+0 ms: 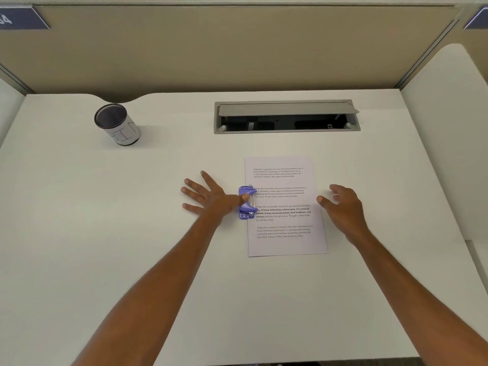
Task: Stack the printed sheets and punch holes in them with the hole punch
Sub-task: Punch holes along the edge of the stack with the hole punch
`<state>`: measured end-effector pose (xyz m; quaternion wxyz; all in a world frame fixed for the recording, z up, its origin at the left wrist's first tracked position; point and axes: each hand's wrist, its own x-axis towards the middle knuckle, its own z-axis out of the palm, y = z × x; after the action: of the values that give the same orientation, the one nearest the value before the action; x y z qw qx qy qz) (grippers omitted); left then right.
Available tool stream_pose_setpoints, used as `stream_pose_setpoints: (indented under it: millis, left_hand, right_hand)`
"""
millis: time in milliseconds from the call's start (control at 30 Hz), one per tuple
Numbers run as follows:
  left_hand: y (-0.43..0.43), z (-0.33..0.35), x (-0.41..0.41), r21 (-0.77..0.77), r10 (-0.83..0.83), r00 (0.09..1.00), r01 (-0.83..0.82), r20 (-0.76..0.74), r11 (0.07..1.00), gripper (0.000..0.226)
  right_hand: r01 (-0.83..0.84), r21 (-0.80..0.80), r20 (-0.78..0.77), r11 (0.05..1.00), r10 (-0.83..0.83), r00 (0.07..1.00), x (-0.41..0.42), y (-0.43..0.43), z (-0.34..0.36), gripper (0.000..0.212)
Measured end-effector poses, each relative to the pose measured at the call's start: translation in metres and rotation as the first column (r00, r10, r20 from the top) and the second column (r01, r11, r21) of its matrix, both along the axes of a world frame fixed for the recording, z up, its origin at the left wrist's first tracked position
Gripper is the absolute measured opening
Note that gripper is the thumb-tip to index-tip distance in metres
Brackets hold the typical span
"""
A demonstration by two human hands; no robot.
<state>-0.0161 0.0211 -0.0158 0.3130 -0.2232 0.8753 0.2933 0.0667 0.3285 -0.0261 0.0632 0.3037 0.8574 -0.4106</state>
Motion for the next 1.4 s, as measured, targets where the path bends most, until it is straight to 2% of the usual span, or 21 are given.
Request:
stream_pose_setpoints:
  millis: [233, 400, 600, 733, 867, 933, 1000, 1100, 1167, 1233, 1400]
  left_hand:
    - [-0.003, -0.007, 0.002, -0.023, -0.099, 0.995, 0.099, -0.010, 0.995, 0.153]
    - [-0.004, -0.005, -0.004, -0.014, -0.099, 0.995, 0.100, 0.031, 0.995, 0.155]
    - [-0.014, -0.001, -0.015, 0.068, -0.081, 0.994, 0.076, 0.073, 0.995, 0.158]
    - [-0.016, -0.002, -0.014, 0.075, -0.062, 0.996, 0.057, 0.061, 0.996, 0.158]
    - [-0.013, 0.005, -0.005, 0.168, 0.002, 1.000, 0.003, -0.030, 0.986, 0.151]
    - [-0.007, 0.012, 0.003, 0.275, 0.082, 0.986, -0.040, -0.144, 0.961, 0.136]
    - [0.001, 0.020, 0.021, 0.337, 0.096, 0.952, 0.008, -0.289, 0.942, 0.114]
    - [0.015, 0.030, 0.062, 0.290, -0.074, 0.858, 0.252, -0.509, 0.923, 0.093]
    - [0.024, 0.031, 0.091, 0.234, -0.234, 0.785, 0.431, -0.573, 0.872, 0.085]
    - [0.031, 0.027, 0.116, 0.142, -0.407, 0.727, 0.564, -0.553, 0.813, 0.082]
    - [0.039, 0.006, 0.152, -0.066, -0.723, 0.580, 0.761, -0.376, 0.645, 0.084]
  right_hand:
    - [-0.033, 0.047, -0.038, 0.998, 0.035, 0.999, 0.002, 0.000, -0.003, 0.047]
    - [-0.061, 0.070, -0.036, 0.996, 0.064, 0.997, 0.003, -0.003, -0.005, 0.048]
    - [-0.077, 0.079, -0.017, 0.994, 0.078, 0.997, 0.004, 0.000, -0.005, 0.048]
    - [-0.079, 0.078, -0.006, 0.994, 0.079, 0.997, 0.004, 0.000, -0.005, 0.050]
    - [-0.075, 0.065, -0.005, 0.995, 0.076, 0.997, 0.003, 0.000, -0.003, 0.053]
    - [-0.065, 0.046, -0.017, 0.997, 0.066, 0.998, 0.004, 0.000, -0.002, 0.053]
    - [-0.038, 0.008, -0.049, 0.999, 0.038, 0.998, 0.008, -0.001, 0.000, 0.052]
    - [0.017, -0.014, -0.087, 1.000, -0.018, 0.996, 0.017, -0.006, 0.003, 0.047]
    - [0.054, 0.005, -0.099, 0.999, -0.053, 0.994, 0.025, -0.011, 0.004, 0.043]
    - [0.088, 0.019, -0.104, 0.996, -0.085, 0.991, 0.035, -0.016, 0.005, 0.039]
    - [0.142, 0.009, -0.078, 0.990, -0.141, 0.987, 0.060, -0.028, 0.004, 0.035]
